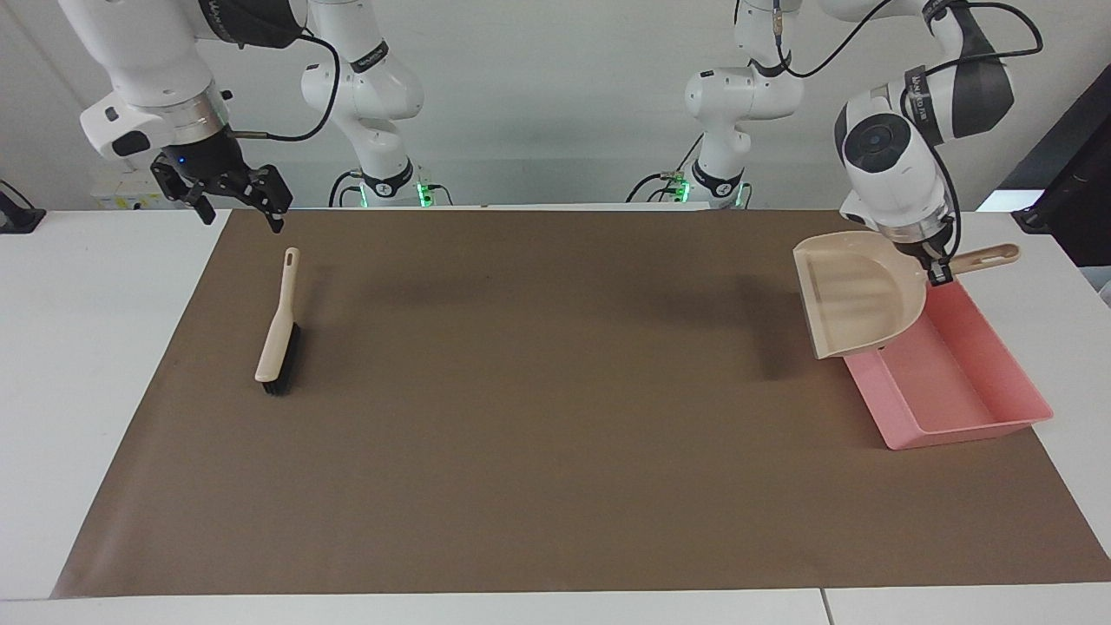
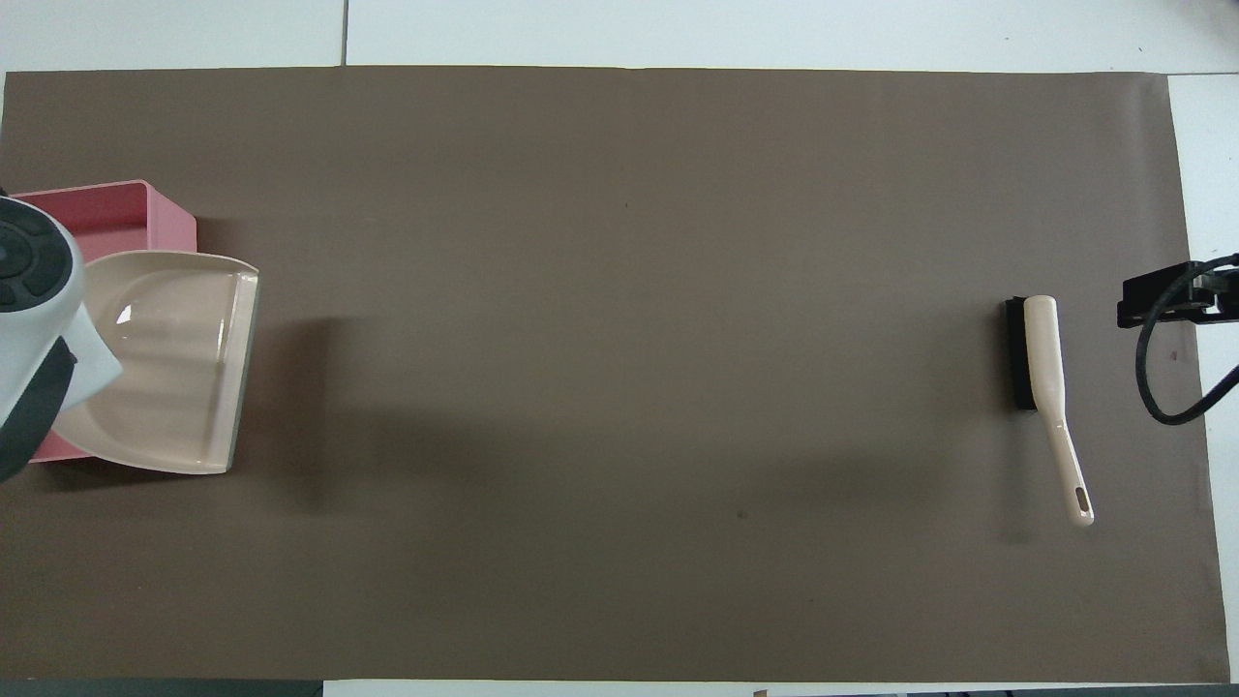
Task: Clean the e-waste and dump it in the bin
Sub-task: 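Lower the dustpan onto the table with the left gripper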
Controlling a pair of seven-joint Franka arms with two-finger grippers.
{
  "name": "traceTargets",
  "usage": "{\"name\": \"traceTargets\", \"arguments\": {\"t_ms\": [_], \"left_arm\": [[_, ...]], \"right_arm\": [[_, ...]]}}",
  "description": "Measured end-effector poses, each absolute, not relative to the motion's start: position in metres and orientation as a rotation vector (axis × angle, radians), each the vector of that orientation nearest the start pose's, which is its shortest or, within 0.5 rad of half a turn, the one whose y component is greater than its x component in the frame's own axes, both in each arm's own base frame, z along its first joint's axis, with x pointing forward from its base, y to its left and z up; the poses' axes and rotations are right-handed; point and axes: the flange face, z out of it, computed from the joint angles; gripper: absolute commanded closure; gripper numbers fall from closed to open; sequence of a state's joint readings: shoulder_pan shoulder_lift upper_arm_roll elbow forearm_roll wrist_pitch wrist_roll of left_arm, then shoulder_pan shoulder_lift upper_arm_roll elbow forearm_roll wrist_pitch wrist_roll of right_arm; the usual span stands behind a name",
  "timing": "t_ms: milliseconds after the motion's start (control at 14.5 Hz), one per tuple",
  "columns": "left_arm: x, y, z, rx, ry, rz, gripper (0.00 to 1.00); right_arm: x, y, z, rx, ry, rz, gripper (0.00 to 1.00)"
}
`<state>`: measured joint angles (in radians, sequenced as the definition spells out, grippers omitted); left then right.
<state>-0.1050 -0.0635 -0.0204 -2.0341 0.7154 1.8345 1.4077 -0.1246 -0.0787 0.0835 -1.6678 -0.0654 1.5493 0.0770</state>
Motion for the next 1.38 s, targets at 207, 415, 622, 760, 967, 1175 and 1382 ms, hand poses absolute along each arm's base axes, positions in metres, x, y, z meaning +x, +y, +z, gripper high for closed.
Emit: {"name": "traceTargets", "arguments": {"t_ms": [207,415,622,760,967,1175,1382], "left_arm": [[0.523,-0.062,0.456,-1.630,2.124,0.609,1.00],[0.511,-0.115,0.426,-1.682,2.090,0.561,1.00],[0.503,-0.170,0.395,-1.710,2.052,0.503,1.00],[0.498,-0.196,0.379,-1.719,2.047,0.476,1.00],[0.488,-0.224,0.356,-1.734,2.042,0.478,1.00],[0.481,-0.243,0.337,-1.715,2.057,0.486,1.00],[0.477,-0.252,0.336,-1.695,2.073,0.474,0.99]], "right_arm": [[0.528,-0.026,0.615,-3.197,0.200,0.077,0.00],[0.527,-0.039,0.613,-3.189,0.233,0.095,0.00],[0.526,-0.031,0.613,-3.191,0.212,0.108,0.00],[0.525,-0.033,0.613,-3.191,0.218,0.119,0.00],[0.523,-0.036,0.614,-3.189,0.230,0.133,0.00],[0.521,-0.026,0.623,-3.166,0.208,0.139,0.00],[0.521,-0.021,0.639,-3.157,0.197,0.119,0.00]]}}
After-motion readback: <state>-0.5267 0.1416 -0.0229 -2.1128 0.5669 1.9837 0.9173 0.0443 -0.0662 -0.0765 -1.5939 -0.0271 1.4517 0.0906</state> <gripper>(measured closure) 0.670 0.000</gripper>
